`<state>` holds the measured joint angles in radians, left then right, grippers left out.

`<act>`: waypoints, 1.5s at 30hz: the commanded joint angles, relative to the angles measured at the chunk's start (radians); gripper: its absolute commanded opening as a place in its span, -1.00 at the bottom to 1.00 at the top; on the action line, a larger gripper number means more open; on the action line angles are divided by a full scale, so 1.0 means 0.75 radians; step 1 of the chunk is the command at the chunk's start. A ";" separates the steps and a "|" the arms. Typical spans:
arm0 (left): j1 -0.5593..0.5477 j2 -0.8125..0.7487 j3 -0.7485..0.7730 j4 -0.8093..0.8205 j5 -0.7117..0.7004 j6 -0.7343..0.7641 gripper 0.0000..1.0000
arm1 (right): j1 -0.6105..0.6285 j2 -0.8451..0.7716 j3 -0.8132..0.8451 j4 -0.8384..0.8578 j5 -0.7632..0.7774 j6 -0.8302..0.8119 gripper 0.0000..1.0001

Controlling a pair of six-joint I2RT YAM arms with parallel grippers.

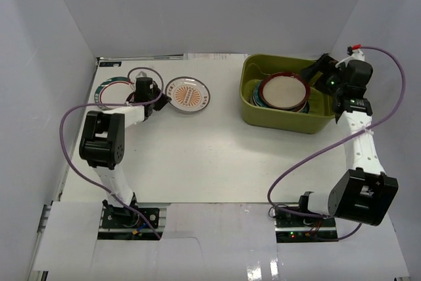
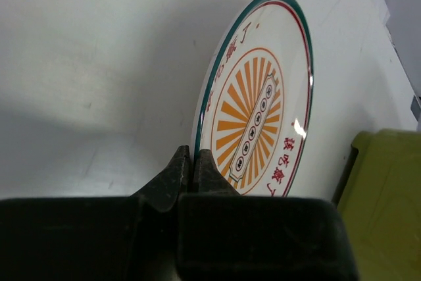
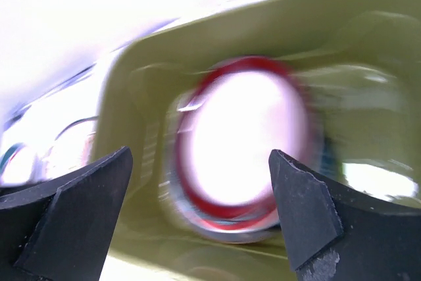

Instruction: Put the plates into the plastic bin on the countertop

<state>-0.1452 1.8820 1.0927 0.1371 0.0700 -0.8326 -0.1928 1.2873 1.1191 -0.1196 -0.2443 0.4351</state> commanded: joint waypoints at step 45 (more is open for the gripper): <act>0.384 -0.456 -0.316 -0.269 -0.459 -0.095 0.96 | -0.123 0.300 -0.060 0.247 -0.374 0.175 -0.85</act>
<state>0.0998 1.5002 0.8249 -0.0059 -0.1627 -0.8848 -0.2665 1.4681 1.0657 -0.0349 -0.4168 0.5205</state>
